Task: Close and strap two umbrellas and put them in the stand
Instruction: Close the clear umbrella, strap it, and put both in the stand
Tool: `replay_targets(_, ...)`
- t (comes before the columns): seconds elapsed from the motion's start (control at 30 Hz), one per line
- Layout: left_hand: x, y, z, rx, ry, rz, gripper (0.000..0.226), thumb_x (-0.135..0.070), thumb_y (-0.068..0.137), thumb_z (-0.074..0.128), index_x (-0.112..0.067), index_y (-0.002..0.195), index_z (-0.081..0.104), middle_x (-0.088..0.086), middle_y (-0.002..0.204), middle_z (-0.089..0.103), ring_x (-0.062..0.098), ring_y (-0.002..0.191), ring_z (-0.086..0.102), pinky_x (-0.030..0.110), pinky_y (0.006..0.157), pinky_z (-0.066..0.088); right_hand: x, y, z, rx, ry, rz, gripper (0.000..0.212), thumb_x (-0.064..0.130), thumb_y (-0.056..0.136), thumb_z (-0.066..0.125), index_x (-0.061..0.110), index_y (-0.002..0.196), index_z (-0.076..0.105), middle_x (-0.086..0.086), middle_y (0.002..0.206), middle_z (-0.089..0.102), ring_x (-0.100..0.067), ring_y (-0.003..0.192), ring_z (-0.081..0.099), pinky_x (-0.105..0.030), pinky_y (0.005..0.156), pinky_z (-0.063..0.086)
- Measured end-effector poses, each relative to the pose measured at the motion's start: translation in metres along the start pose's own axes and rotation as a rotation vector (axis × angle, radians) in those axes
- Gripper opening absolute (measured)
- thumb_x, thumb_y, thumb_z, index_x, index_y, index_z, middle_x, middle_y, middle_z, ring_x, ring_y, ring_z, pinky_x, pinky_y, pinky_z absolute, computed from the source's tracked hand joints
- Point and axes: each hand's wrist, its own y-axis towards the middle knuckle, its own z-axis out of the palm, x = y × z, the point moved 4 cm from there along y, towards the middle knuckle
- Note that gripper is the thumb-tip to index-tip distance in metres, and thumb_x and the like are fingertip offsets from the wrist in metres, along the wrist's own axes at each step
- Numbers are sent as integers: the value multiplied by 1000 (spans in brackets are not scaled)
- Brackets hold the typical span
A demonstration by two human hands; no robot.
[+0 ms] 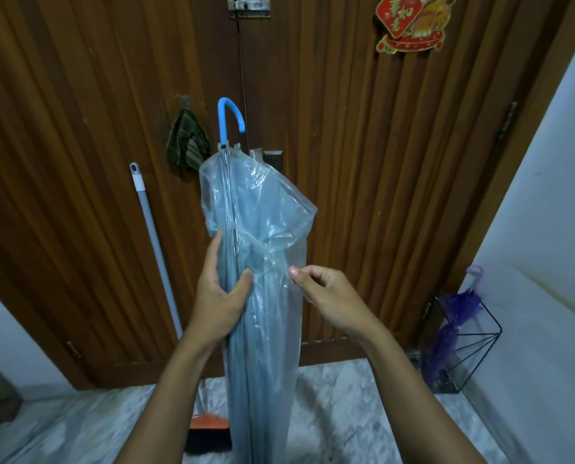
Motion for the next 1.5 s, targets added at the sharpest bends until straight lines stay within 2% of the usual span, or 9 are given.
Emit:
replay_targets(0.2, 11, -6, -19, -24, -106, -67, 77, -11, 87, 70, -38, 148, 30, -11, 145, 45, 9, 128, 52, 36, 105, 46, -14, 11, 3, -64, -79, 20, 33, 45, 94, 59, 15, 99, 74, 6, 125, 61, -6, 119, 56, -28, 106, 41)
replay_targets(0.3, 10, -12, -20, 41, -380, -177, 75, -9, 83, 70, -45, 141, 39, 2, 136, 58, 24, 115, 63, 43, 90, 56, -12, 16, 10, -19, -22, 93, 32, 48, 94, 60, 20, 104, 74, 6, 137, 56, -9, 112, 58, -21, 90, 48)
replay_targets(0.5, -1, -14, -10, 159, -565, -239, 64, -5, 84, 55, -42, 136, 48, 11, 124, 66, 27, 91, 69, 38, 70, 60, 3, 23, 42, 19, 447, 172, 12, 12, 102, 49, 11, 100, 61, 5, 73, 74, -3, 65, 69, -21, 60, 56)
replay_targets(0.7, -6, -9, -13, 71, -81, -162, 51, -24, 92, 59, -57, 126, 40, -6, 123, 45, -7, 110, 52, 4, 81, 47, 5, 24, 48, -91, 490, 86, 9, 12, 99, 58, 11, 93, 65, -2, 84, 76, -11, 75, 72, -21, 66, 56)
replay_targets(0.83, -1, -12, -20, -59, 49, -123, 54, -30, 93, 61, -38, 143, 42, -14, 138, 51, 2, 125, 52, 33, 104, 48, 8, 24, 44, -184, 368, -5, 10, 12, 94, 65, 12, 84, 67, 2, 79, 75, -5, 74, 70, -18, 67, 53)
replay_targets(0.97, -8, -18, -12, -116, -91, -110, 50, -11, 97, 53, -36, 139, 40, -9, 118, 66, 5, 104, 68, 20, 78, 58, 18, 22, 41, -254, 232, -83, 17, 20, 88, 74, 18, 72, 69, 1, 79, 74, -6, 75, 67, -21, 66, 52)
replay_targets(1.1, -9, -19, -10, -13, -136, -151, 45, -20, 98, 51, -43, 136, 41, -12, 131, 58, 3, 114, 61, 25, 92, 54, 20, 21, 34, -331, 167, -87, 21, 25, 87, 75, 20, 68, 68, 2, 74, 72, -6, 69, 65, -24, 64, 50)
replay_targets(1.27, -12, -26, 1, 204, 61, -41, 89, -30, 81, 76, -49, 147, 19, -22, 140, 48, -2, 126, 52, 27, 97, 50, 22, 16, 37, -359, 156, -33, 19, 25, 87, 75, 13, 72, 72, -3, 75, 75, -12, 69, 72, -27, 63, 57)
replay_targets(1.5, -8, -15, -12, 79, 67, -81, 61, -6, 84, 70, -25, 137, 46, -10, 112, 70, 9, 101, 69, 25, 82, 57, 30, 19, 40, -206, 30, -92, 11, 25, 86, 76, 25, 75, 75, 9, 79, 77, -2, 77, 71, -23, 73, 56)
